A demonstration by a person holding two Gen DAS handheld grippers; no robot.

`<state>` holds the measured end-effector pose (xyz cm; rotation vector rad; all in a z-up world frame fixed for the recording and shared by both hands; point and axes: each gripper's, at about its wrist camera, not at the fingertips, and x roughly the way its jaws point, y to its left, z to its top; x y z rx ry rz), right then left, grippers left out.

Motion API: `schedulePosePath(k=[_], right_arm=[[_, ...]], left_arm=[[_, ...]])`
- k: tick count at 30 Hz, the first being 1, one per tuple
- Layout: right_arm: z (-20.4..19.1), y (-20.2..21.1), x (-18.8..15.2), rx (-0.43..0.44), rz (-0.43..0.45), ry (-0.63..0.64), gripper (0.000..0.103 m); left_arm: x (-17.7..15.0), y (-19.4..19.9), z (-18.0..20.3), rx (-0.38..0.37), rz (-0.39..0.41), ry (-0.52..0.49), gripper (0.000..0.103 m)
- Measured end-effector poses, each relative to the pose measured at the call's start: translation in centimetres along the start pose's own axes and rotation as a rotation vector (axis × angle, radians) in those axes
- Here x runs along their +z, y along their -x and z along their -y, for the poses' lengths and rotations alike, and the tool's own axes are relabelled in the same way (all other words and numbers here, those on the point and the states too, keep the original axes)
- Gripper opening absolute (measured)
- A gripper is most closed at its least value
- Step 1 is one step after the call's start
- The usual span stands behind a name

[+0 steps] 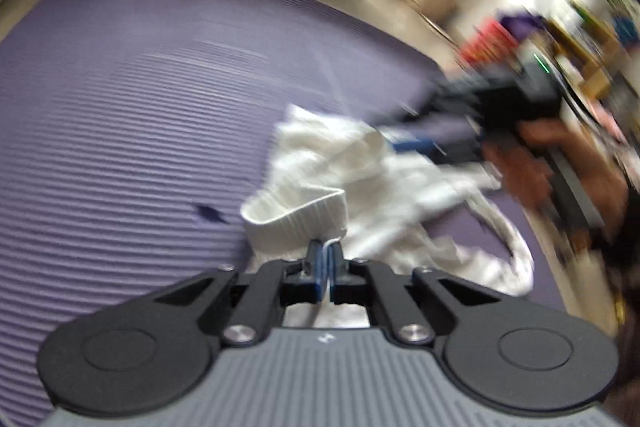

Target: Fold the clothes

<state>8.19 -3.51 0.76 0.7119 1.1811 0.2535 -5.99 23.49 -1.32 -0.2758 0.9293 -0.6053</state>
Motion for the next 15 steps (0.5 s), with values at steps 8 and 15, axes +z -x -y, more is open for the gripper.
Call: schedulePosePath(k=[8, 15], right_arm=[[-1.1, -2.3, -0.1, -0.059, -0.024, -0.004, 0.018], [1.1, -0.2, 0.5, -0.001, 0.009, -0.032, 0.004]], left_arm=[[-2.2, -1.2, 2.5, 0.065, -0.187, -0.188, 0.005], [-2.7, -0.7, 2.6, 0.076, -0.186, -0.185, 0.006]])
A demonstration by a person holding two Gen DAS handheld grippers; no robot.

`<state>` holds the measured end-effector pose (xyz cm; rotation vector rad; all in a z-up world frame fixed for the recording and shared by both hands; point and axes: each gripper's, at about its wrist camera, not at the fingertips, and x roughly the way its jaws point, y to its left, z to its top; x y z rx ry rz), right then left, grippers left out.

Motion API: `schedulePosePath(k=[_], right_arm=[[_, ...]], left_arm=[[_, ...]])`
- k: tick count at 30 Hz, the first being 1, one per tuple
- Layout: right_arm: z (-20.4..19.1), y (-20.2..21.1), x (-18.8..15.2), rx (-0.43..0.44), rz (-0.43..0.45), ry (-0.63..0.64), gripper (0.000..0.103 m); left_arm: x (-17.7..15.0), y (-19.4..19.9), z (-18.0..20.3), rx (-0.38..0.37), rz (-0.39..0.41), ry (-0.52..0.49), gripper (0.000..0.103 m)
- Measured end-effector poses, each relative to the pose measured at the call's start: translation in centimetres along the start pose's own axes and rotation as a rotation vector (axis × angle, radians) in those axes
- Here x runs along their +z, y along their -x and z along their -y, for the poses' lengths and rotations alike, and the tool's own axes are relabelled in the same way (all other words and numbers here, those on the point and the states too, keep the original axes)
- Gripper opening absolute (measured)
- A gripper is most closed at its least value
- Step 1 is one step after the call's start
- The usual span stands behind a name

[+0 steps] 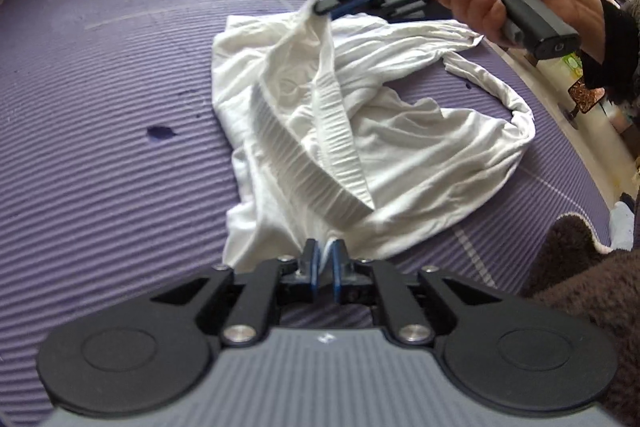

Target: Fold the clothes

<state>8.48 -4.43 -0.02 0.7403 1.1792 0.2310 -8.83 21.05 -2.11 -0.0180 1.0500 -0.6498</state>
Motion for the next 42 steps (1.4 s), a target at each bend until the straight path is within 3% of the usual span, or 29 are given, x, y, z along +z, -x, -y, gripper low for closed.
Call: schedulePosePath(k=[4, 8, 16, 19, 20, 21, 25, 30, 36, 39, 40, 42], right_arm=[[1.9, 0.7, -0.3, -0.053, -0.01, 0.004, 0.013], [2.2, 1.5, -0.7, -0.021, 0.005, -0.032, 0.038], [2.6, 2.6, -1.2, 0.024, 0.004, -0.039, 0.039], [2.6, 2.7, -0.9, 0.025, 0.001, -0.042, 0.039], [2.5, 2.8, -0.8, 0.025, 0.001, -0.04, 0.039], [2.4, 2.6, -0.8, 0.029, 0.0, -0.041, 0.039], [2.3, 2.0, -1.1, 0.067, -0.01, -0.06, 0.039], [2.1, 1.1, -1.8, 0.087, -0.038, -0.058, 0.039], [2.1, -0.6, -2.3, 0.079, -0.05, -0.067, 0.029], [1.5, -1.3, -2.3, 0.058, -0.033, -0.035, 0.017], [1.2, -1.3, -2.3, 0.054, -0.033, -0.019, 0.007], [0.8, -1.3, -2.3, 0.053, -0.032, 0.004, 0.001]], left_arm=[[0.2, 1.5, -0.4, 0.002, 0.042, 0.045, 0.013], [1.4, 2.3, -0.3, -0.013, 0.071, 0.095, 0.025], [4.8, -0.5, 2.1, 0.084, -0.031, 0.057, 0.037], [5.4, -1.6, 2.7, 0.133, -0.076, 0.053, 0.028], [5.6, -1.9, 3.0, 0.145, -0.084, 0.046, 0.01], [5.7, -2.1, 3.3, 0.15, -0.085, 0.029, 0.001], [5.6, -2.4, 4.9, 0.114, -0.076, -0.047, 0.0], [5.1, -3.9, 6.3, 0.064, -0.173, -0.127, 0.0], [4.3, -4.2, 6.3, 0.043, -0.195, -0.118, 0.005], [4.2, -4.0, 6.2, 0.044, -0.18, -0.102, 0.013], [4.1, -3.8, 6.2, 0.05, -0.176, -0.103, 0.013], [4.3, -3.4, 6.7, 0.076, -0.166, -0.113, 0.019]])
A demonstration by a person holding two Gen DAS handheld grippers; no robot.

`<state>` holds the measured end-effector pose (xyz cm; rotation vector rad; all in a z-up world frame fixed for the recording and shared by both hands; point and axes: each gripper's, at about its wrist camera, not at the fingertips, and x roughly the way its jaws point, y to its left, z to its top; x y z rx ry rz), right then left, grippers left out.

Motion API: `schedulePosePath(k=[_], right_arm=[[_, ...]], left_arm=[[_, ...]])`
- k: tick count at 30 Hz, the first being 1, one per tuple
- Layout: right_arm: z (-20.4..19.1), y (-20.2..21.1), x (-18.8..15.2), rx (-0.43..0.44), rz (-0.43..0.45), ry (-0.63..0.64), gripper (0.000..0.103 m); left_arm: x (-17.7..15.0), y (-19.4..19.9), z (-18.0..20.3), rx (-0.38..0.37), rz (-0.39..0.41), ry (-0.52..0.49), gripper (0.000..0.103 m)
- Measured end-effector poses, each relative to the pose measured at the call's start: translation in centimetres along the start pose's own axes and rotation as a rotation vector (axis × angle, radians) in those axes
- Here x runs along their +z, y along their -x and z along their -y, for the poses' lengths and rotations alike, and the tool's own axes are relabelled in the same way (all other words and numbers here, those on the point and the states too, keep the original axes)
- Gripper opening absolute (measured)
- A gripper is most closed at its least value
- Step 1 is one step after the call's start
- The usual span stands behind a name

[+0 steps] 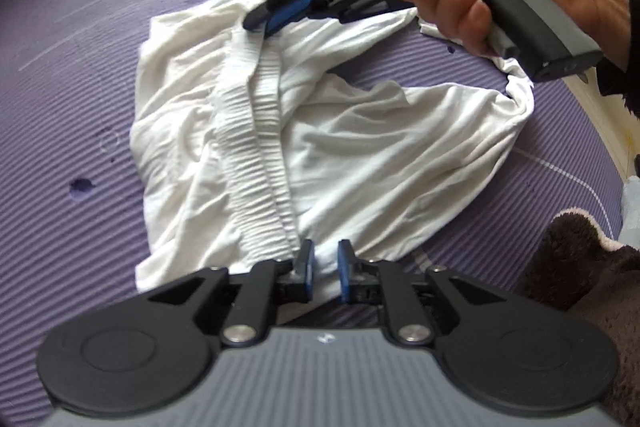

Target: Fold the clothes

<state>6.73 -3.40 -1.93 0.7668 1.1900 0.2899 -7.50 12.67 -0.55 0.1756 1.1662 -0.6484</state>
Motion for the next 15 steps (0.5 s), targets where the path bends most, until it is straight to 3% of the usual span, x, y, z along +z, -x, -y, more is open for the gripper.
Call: schedulePosePath(k=[1, 3, 4, 9, 15], right_arm=[[-0.3, 0.4, 0.0, 0.012, 0.005, 0.018, 0.001], [-0.6, 1.4, 0.2, 0.04, 0.011, 0.023, 0.001], [-0.6, 1.9, 0.4, 0.051, 0.015, 0.018, 0.001], [0.4, 4.2, 1.8, 0.056, 0.03, 0.004, 0.001], [2.6, 2.9, 2.1, -0.032, -0.001, -0.002, 0.007]], left_arm=[[0.1, 0.3, 0.3, 0.017, 0.009, -0.008, 0.024], [0.3, 1.0, 0.8, 0.059, 0.036, -0.037, 0.048], [0.4, 1.6, 1.1, 0.089, 0.053, -0.058, 0.052], [1.2, 1.9, 1.7, 0.113, 0.051, -0.091, 0.054], [1.8, -0.5, 2.5, 0.125, -0.025, -0.142, 0.054]])
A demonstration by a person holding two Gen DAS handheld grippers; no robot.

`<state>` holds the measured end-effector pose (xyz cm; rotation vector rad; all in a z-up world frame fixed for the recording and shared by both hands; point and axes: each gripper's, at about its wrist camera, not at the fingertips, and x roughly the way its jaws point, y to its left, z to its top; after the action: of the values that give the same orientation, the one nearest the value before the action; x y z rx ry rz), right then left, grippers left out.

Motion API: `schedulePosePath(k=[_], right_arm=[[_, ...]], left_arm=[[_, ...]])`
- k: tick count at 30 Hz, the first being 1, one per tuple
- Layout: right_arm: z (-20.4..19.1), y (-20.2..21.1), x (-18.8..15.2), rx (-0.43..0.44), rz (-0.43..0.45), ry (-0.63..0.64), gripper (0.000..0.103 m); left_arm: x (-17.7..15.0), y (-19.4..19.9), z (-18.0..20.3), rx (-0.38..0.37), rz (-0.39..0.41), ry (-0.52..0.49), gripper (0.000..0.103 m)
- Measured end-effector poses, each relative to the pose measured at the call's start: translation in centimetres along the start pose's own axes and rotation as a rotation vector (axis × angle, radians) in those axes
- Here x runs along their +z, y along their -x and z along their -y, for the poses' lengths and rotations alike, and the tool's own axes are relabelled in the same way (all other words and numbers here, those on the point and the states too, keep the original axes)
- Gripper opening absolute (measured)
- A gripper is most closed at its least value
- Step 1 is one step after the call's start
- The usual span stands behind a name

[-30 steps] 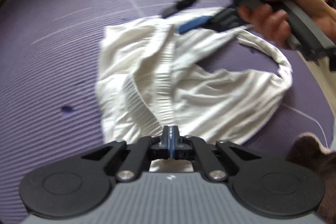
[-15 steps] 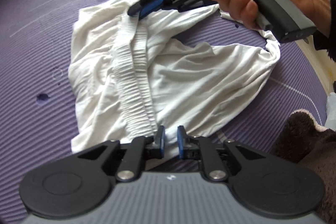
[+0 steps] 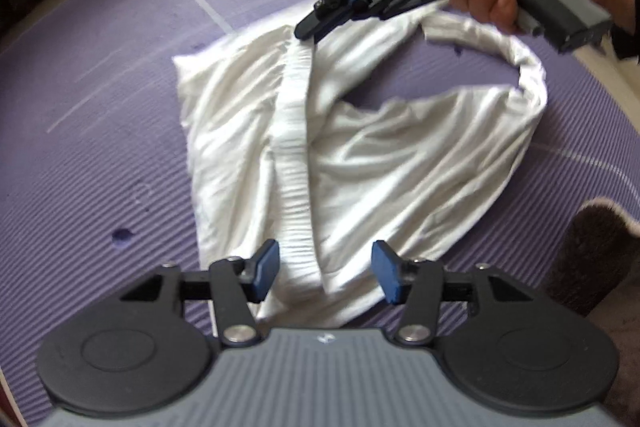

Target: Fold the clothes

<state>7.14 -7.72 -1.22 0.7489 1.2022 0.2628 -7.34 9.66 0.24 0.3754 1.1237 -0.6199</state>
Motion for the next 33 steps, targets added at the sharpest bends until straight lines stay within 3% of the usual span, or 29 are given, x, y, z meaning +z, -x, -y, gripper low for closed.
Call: schedulePosePath(k=[2, 4, 11, 16, 20, 24, 27, 30, 33], right_arm=[[1.0, -0.1, 0.0, 0.02, -0.005, -0.03, 0.023], [1.5, 0.4, -0.1, 0.034, -0.003, -0.031, 0.028], [-0.5, 1.4, -2.4, 0.051, -0.098, 0.03, 0.028], [-1.1, 3.0, -2.4, 0.082, -0.098, -0.009, 0.028], [-0.6, 3.8, -2.1, 0.091, -0.088, -0.049, 0.028], [0.3, 4.4, -2.2, 0.114, -0.084, -0.095, 0.028], [0.8, 4.0, -2.2, 0.117, -0.085, -0.119, 0.028], [1.4, 3.8, -2.2, 0.119, -0.084, -0.135, 0.028], [1.9, 3.5, -2.0, 0.131, -0.068, -0.16, 0.031]], left_arm=[[-0.2, -0.3, 0.5, 0.024, -0.012, -0.045, 0.054], [-0.4, 0.1, 0.6, 0.029, 0.002, -0.064, 0.054], [-1.7, 1.1, 0.0, -0.01, 0.055, -0.118, 0.047], [-3.0, 2.0, 1.2, 0.016, 0.082, -0.317, 0.047], [-3.3, 1.6, 1.3, 0.041, 0.077, -0.392, 0.047], [-3.2, 0.2, 1.5, 0.058, 0.046, -0.478, 0.036], [-3.3, 0.1, 1.8, 0.043, 0.066, -0.521, 0.031], [-2.8, 0.4, 1.2, 0.008, 0.061, -0.449, 0.009], [-2.5, 1.9, -0.6, -0.075, 0.144, -0.247, 0.005]])
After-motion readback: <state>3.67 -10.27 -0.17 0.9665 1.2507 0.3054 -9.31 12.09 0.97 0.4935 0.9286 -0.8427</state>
